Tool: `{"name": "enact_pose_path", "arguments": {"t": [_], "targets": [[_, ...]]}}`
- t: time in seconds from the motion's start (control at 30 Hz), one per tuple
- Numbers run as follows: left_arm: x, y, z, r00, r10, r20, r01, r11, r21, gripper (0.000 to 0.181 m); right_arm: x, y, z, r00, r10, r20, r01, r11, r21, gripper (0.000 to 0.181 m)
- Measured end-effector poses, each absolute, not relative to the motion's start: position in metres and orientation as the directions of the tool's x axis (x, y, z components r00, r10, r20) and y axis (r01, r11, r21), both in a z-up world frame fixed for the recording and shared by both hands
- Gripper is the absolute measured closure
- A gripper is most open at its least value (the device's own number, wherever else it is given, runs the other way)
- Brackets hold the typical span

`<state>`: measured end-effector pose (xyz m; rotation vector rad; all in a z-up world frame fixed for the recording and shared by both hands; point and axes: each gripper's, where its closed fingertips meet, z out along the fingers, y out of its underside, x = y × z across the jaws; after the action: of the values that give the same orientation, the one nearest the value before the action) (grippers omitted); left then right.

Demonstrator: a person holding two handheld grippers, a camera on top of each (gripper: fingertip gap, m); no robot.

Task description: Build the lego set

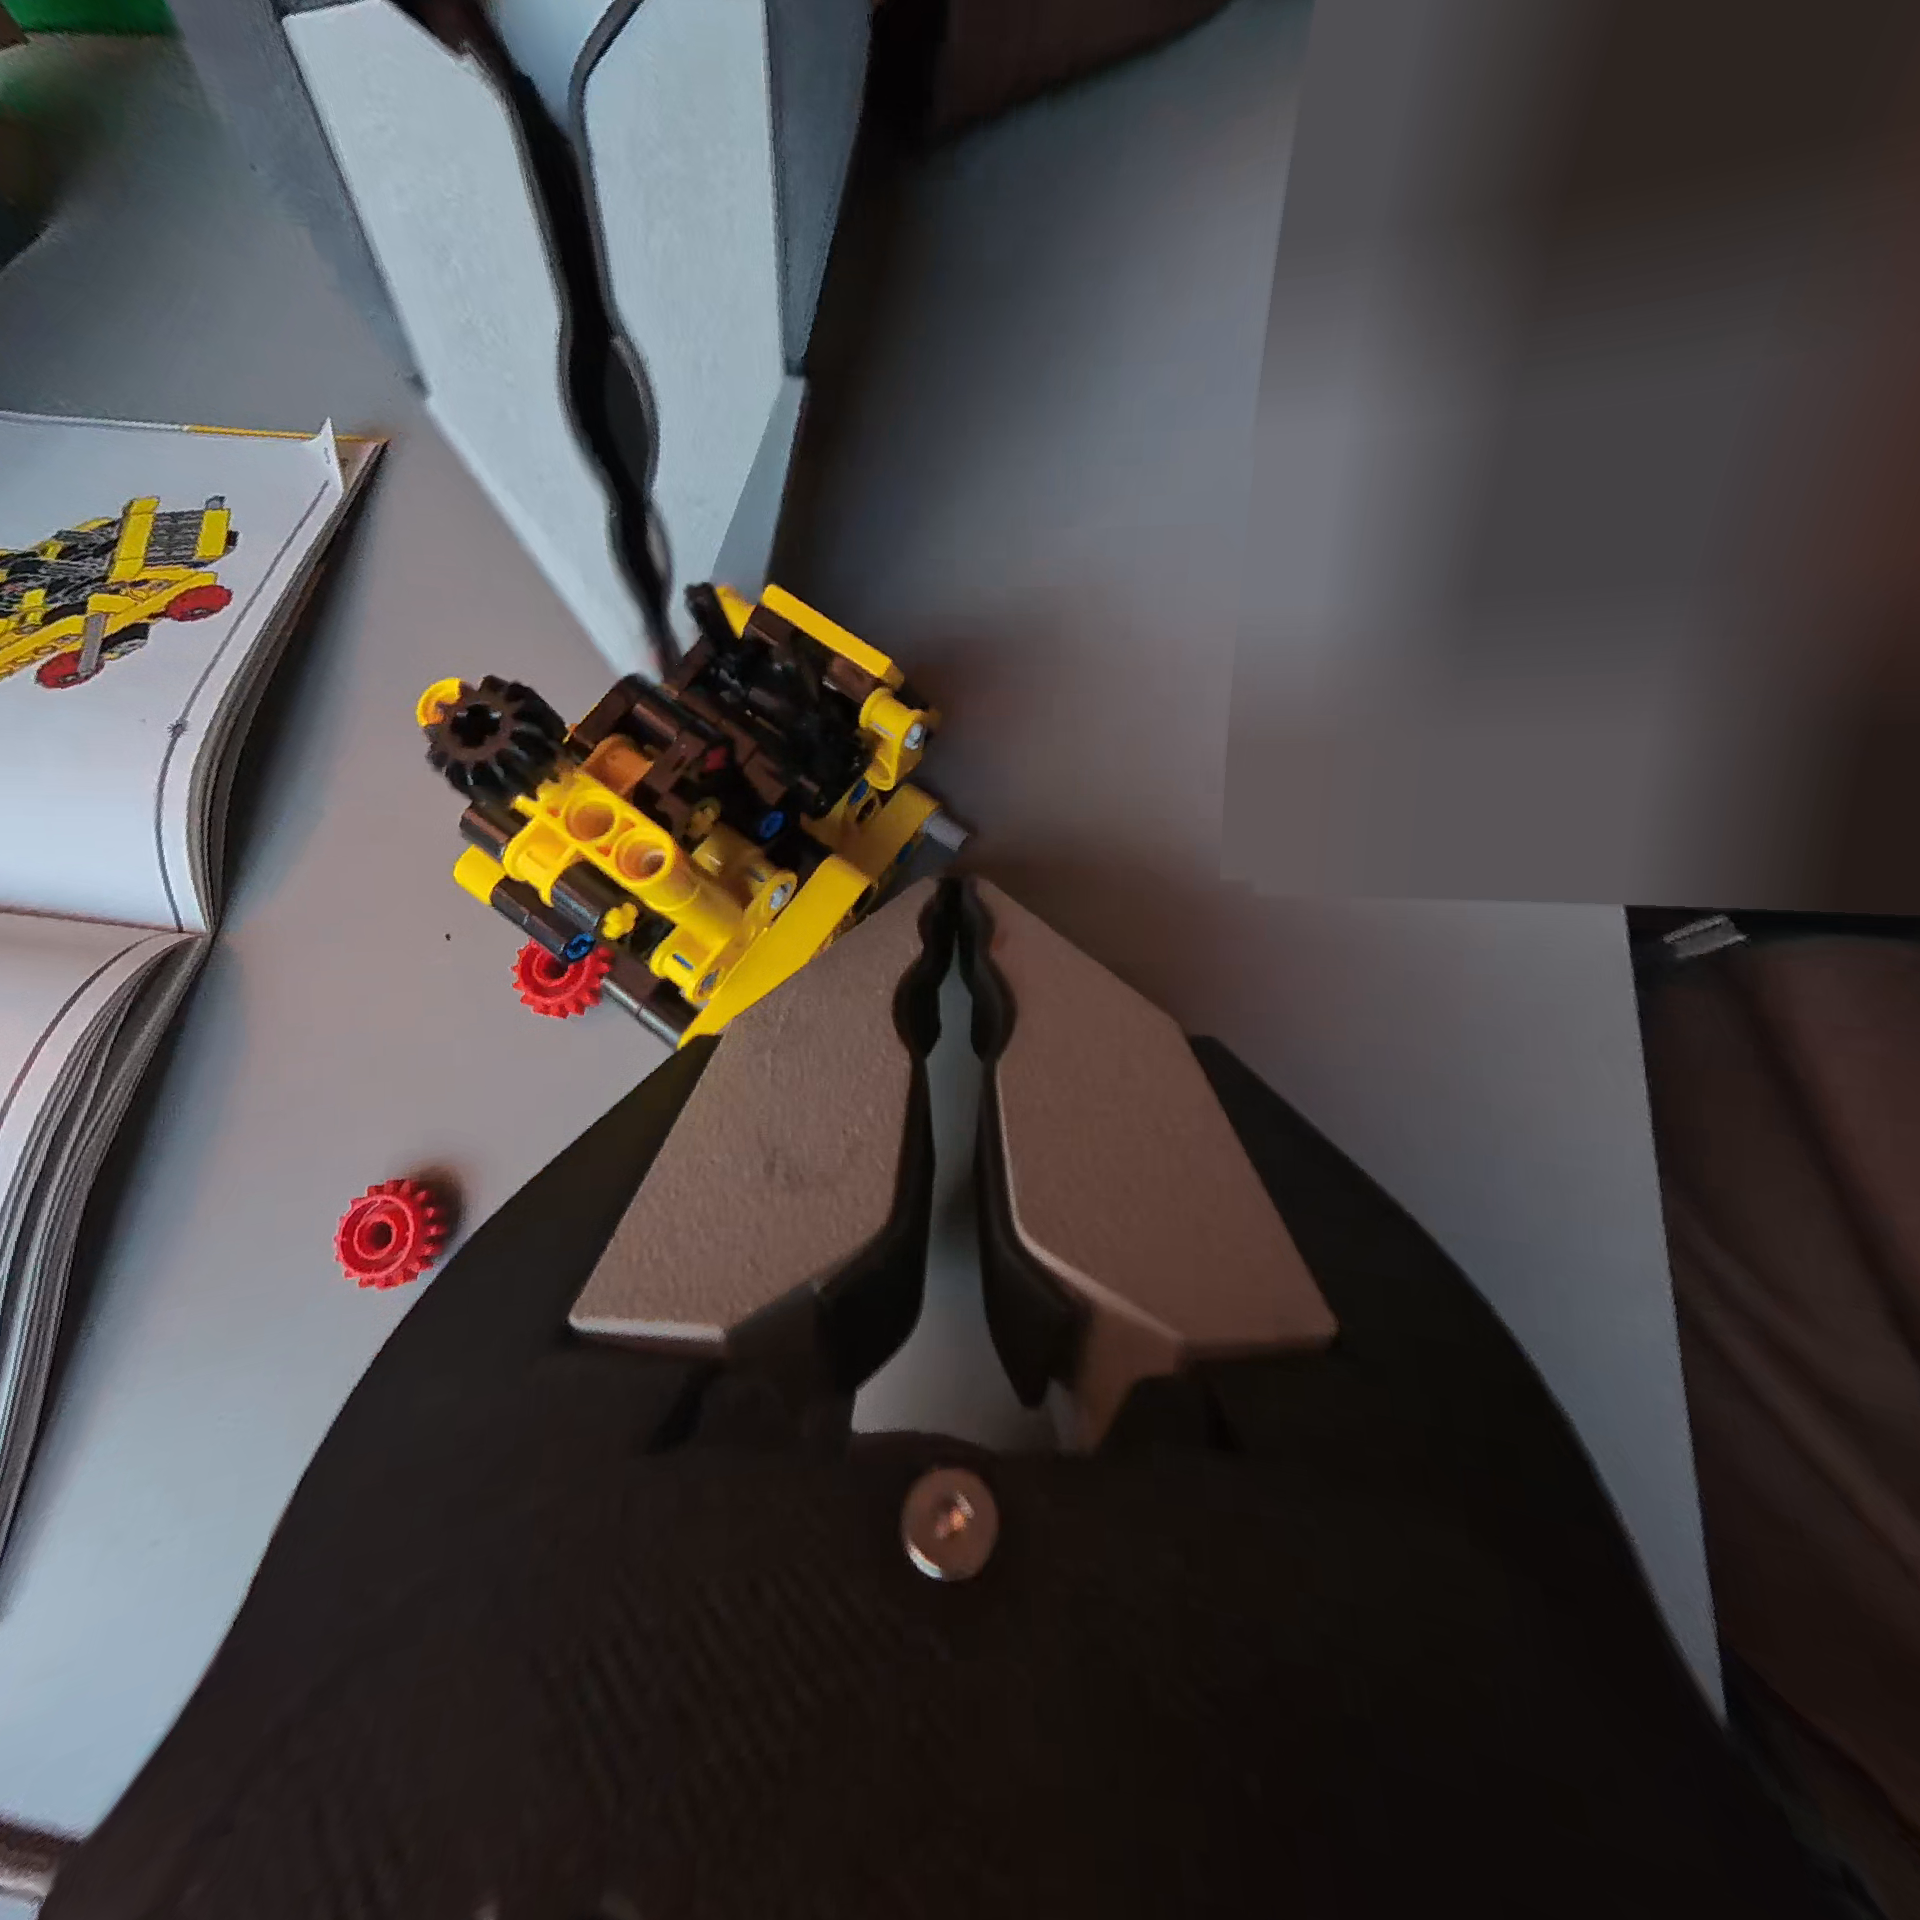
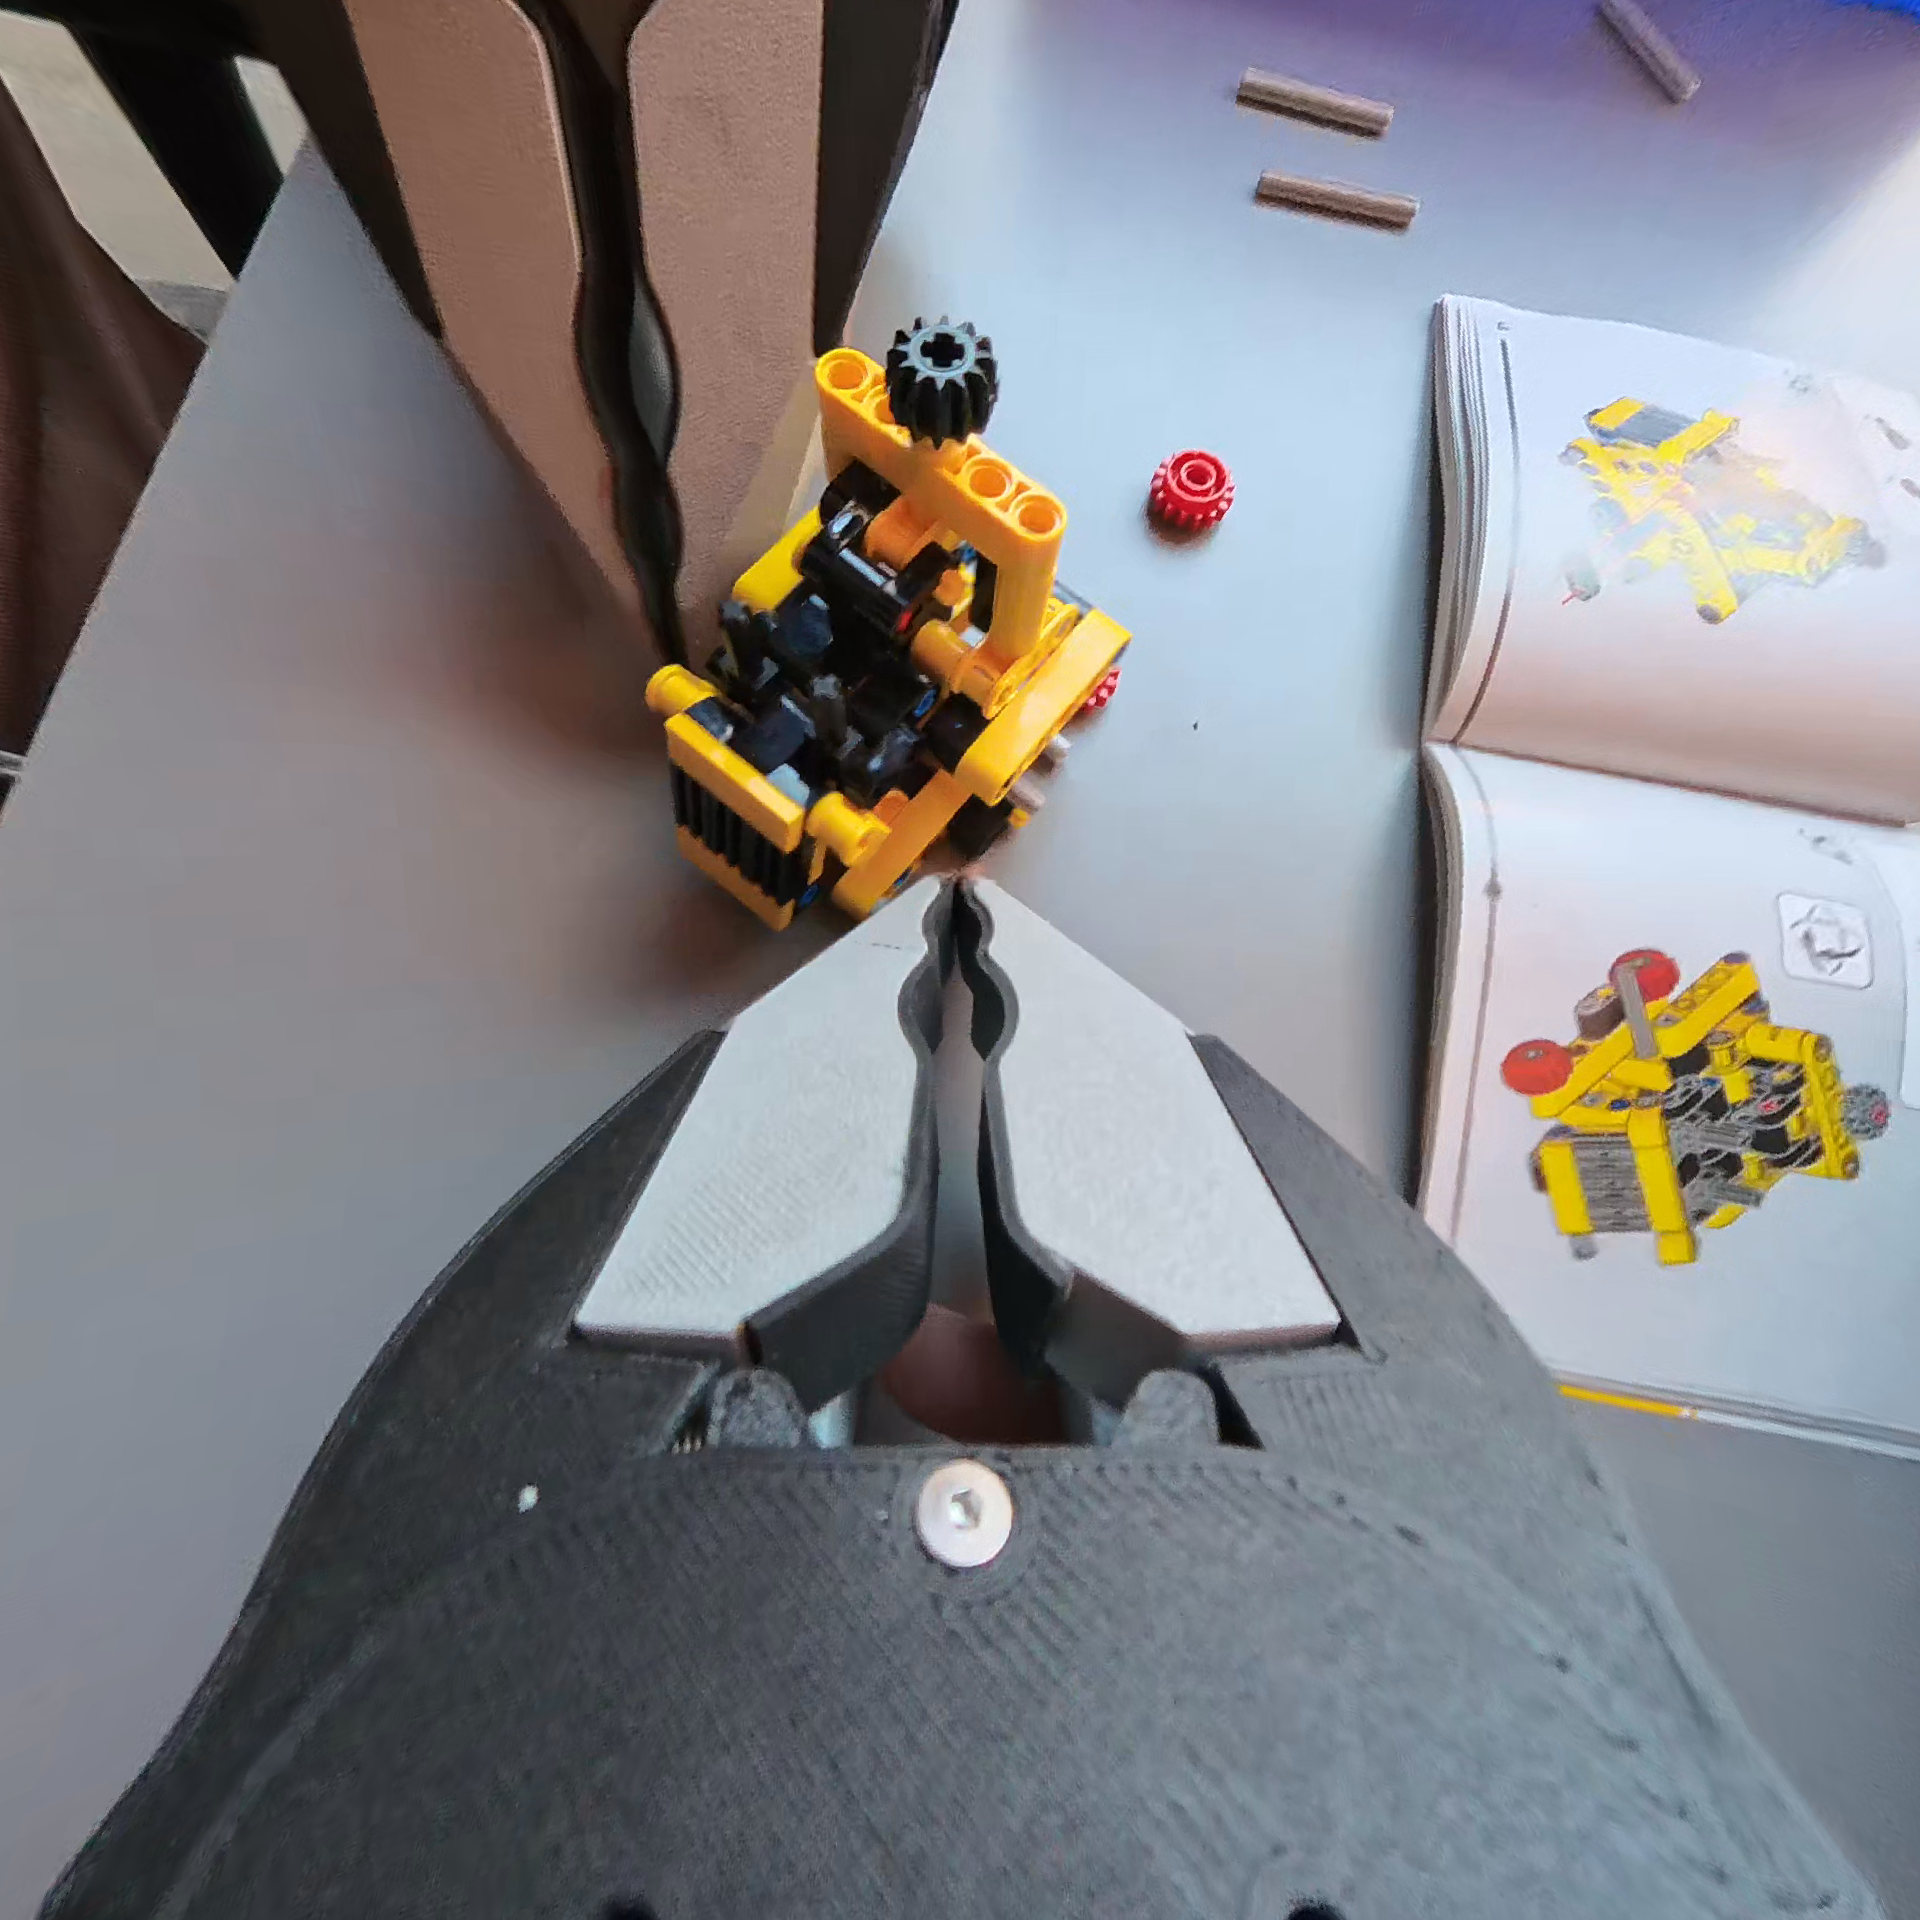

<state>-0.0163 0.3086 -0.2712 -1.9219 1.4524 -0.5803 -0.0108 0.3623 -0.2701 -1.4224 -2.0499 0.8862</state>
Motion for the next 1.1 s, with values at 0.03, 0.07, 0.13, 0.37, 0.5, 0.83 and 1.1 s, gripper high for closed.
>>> {"name": "enact_pose_path", "arguments": {"t": [0.03, 0.07, 0.13, 0.37, 0.5, 0.83, 1.1], "targets": [[-0.019, 0.31, -0.271, 0.3, -0.953, -0.039, -0.667, -0.18, -0.723, 0.181, -0.007, 0.359, -0.269, -0.342, 0.94, 0.0, 0.624, 0.227, -0.747, 0.181], [-0.023, 0.313, -0.271, 0.319, -0.947, -0.043, -0.664, -0.191, -0.723, 0.181, -0.004, 0.356, -0.268, -0.349, 0.937, -0.02, 0.621, 0.215, -0.753, 0.181], [-0.032, 0.316, -0.271, 0.352, -0.934, -0.055, -0.66, -0.207, -0.722, 0.181, 0.001, 0.35, -0.267, -0.368, 0.929, -0.027, 0.614, 0.222, -0.757, 0.181], [-0.059, 0.329, -0.27, 0.457, -0.888, -0.042, -0.629, -0.289, -0.722, 0.181, -0.003, 0.352, -0.267, -0.333, 0.943, 0.003, 0.617, 0.22, -0.755, 0.181], [-0.057, 0.334, -0.27, 0.479, -0.876, -0.063, -0.629, -0.292, -0.721, 0.181, -0.006, 0.366, -0.271, -0.265, 0.964, -0.006, 0.648, 0.173, -0.741, 0.181], [-0.058, 0.339, -0.27, 0.499, -0.861, -0.1, -0.635, -0.285, -0.718, 0.181, -0.011, 0.365, -0.271, -0.276, 0.961, 0.024, 0.64, 0.202, -0.741, 0.181], [-0.06, 0.343, -0.27, 0.515, -0.851, -0.102, -0.63, -0.295, -0.719, 0.181, -0.012, 0.362, -0.272, -0.29, 0.956, 0.044, 0.634, 0.226, -0.74, 0.181]]}}
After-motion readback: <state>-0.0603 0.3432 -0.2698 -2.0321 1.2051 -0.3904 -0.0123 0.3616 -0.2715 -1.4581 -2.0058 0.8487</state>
